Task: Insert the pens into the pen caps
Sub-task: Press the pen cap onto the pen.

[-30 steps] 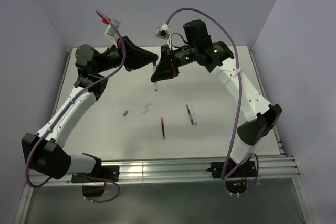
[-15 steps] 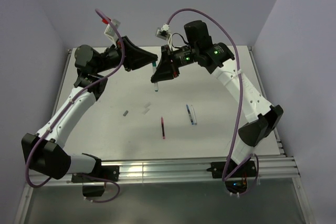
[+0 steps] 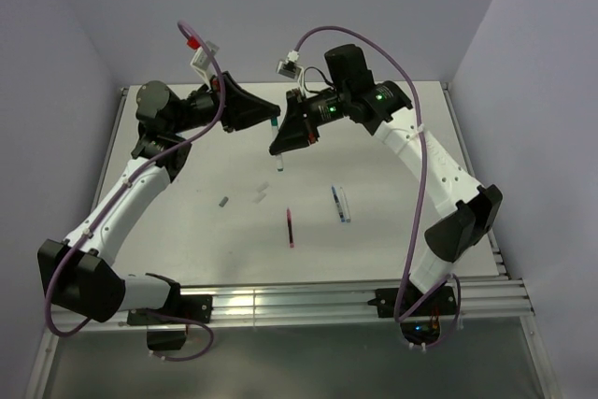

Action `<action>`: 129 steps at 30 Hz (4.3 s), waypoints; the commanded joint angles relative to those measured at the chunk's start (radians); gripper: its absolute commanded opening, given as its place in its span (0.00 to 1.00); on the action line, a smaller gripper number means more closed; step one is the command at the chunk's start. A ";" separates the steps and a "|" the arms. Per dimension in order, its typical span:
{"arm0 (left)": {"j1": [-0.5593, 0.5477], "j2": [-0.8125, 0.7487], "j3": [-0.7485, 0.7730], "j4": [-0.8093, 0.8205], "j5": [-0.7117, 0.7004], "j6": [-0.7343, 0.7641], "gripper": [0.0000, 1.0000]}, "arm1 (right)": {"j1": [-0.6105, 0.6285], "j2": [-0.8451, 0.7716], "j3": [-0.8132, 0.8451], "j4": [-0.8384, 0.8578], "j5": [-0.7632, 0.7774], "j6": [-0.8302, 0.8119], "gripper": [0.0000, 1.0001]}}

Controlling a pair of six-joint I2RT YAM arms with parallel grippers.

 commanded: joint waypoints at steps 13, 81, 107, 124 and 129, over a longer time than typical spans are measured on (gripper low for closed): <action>-0.018 0.015 -0.039 -0.092 0.336 -0.064 0.00 | -0.079 -0.108 0.021 0.284 0.023 0.010 0.00; -0.164 -0.028 -0.277 0.168 0.264 -0.271 0.00 | -0.047 0.029 0.328 0.244 0.167 -0.030 0.00; -0.217 -0.004 -0.290 0.198 0.256 -0.294 0.00 | -0.050 0.058 0.339 0.340 0.207 0.048 0.00; -0.076 0.010 -0.053 -0.152 0.280 -0.027 0.09 | -0.073 -0.014 0.190 0.348 0.160 0.025 0.00; -0.058 0.013 -0.035 -0.220 0.285 0.030 0.23 | -0.083 -0.016 0.201 0.346 0.146 0.024 0.00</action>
